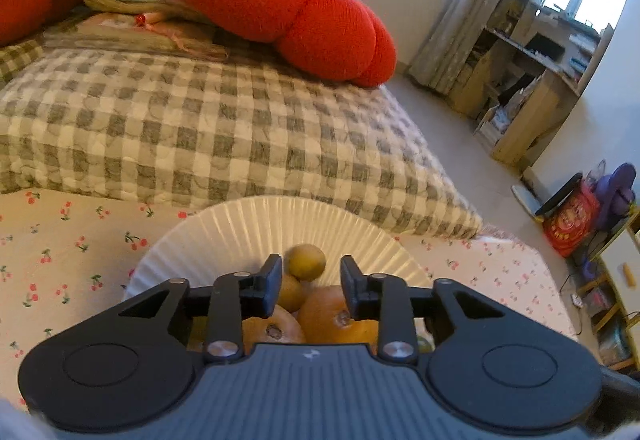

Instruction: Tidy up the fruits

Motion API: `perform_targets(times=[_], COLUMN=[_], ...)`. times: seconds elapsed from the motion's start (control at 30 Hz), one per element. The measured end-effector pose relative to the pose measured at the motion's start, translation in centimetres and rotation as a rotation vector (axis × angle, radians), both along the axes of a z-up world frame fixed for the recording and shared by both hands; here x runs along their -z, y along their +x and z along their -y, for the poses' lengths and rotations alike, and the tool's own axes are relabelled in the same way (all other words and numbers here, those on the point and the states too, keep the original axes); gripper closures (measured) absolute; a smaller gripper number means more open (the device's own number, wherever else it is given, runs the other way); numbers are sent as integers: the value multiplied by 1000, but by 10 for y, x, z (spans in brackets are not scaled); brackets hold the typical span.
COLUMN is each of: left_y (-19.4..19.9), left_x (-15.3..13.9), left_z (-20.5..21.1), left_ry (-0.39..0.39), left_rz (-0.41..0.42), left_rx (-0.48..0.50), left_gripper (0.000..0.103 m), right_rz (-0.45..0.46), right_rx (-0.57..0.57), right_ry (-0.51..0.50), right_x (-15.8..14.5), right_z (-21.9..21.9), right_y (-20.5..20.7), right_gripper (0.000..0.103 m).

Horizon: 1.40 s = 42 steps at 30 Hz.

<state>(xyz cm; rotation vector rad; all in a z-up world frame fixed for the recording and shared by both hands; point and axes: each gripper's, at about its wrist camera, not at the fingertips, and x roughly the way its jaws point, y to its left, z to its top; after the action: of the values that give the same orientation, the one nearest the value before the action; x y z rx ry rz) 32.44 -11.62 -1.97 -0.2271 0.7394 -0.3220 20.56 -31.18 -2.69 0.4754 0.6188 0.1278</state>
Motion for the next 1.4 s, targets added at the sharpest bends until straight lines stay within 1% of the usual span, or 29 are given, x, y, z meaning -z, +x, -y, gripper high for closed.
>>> perform_targets(times=[0.03, 0.07, 0.1, 0.13, 0.17, 0.2, 0.23, 0.27, 0.3, 0.33, 0.37, 0.4, 0.47, 0.57, 0.63, 0.67, 0.73, 0.77, 0.8, 0.93, 1.03, 1.17, 1.23, 1.33, 1.4], left_y=[-3, -7, -12, -16, -22, -28, -34, -41, -47, -52, -58, -64, -72, -89, -103, -112, -129, -138, -147, -180, -196, -223, -233, -238, -242], left_x=[-4, -8, -11, -12, -14, -16, -18, -20, -24, -26, -28, -29, -29, -30, -33, -35, -40, -43, -44, -48, -48, -48, -44, -39, -39], left_z=[-2, -5, -7, -8, -8, -8, -8, -9, -11, -15, -18, -21, -27, -36, -43, -46, -51, -54, -56, -63, -70, -77, -81, -87, -88], left_ry=[1, 8, 22, 44, 84, 129, 169, 209, 235, 248, 255, 260, 275, 322, 340, 351, 362, 361, 361, 346, 332, 312, 284, 217, 201], left_rz=[4, 9, 13, 14, 14, 15, 22, 33, 45, 53, 57, 57, 54, 49, 60, 65, 75, 80, 82, 77, 45, 64, 46, -9, -15], left_rx=[-4, -10, -17, -30, -50, -59, -60, -65, -79, -98, -115, -124, -141, -169, -187, -194, -199, -196, -191, -185, -188, -199, -191, -182, -182], left_gripper=[77, 73, 65, 61, 55, 53, 52, 47, 39, 34, 27, 24, 24, 21, 16, 13, 10, 8, 8, 8, 8, 8, 8, 9, 9], right_rz=[8, 13, 16, 16, 16, 15, 15, 10, -1, -14, -24, -30, -39, -22, -2, 6, 25, 33, 43, 61, 65, 73, 72, 72, 80], right_rx=[10, 17, 23, 28, 32, 30, 24, 20, 21, 21, 17, 7, -18, -43, -44, -44, -36, -29, -22, -39, -46, -38, -26, -18, -9], right_ry=[15, 25, 33, 36, 34, 31, 27, 20, 7, -9, -28, -49, -105, -200, -247, -267, -310, -329, -344, -355, -370, -378, -363, -354, -359], right_x=[-3, -6, -9, -12, -14, -16, -18, -19, -20, -21, -22, -22, -23, -32, -40, -44, -52, -55, -57, -58, -56, -54, -53, -52, -53], right_z=[3, 4, 4, 4, 3, 1, -1, -4, -8, -13, -18, -23, -36, -53, -62, -66, -73, -77, -80, -95, -109, -121, -123, -125, -126], right_y=[-2, -3, -5, -6, -8, -9, -11, -13, -16, -19, -22, -25, -33, -52, -68, -75, -92, -100, -110, -139, -158, -179, -189, -196, -198], right_gripper=[73, 72, 71, 70, 69, 68, 65, 64, 61, 57, 55, 52, 48, 35, 19, 16, 4, 2, 1, 0, 0, 0, 0, 0, 0])
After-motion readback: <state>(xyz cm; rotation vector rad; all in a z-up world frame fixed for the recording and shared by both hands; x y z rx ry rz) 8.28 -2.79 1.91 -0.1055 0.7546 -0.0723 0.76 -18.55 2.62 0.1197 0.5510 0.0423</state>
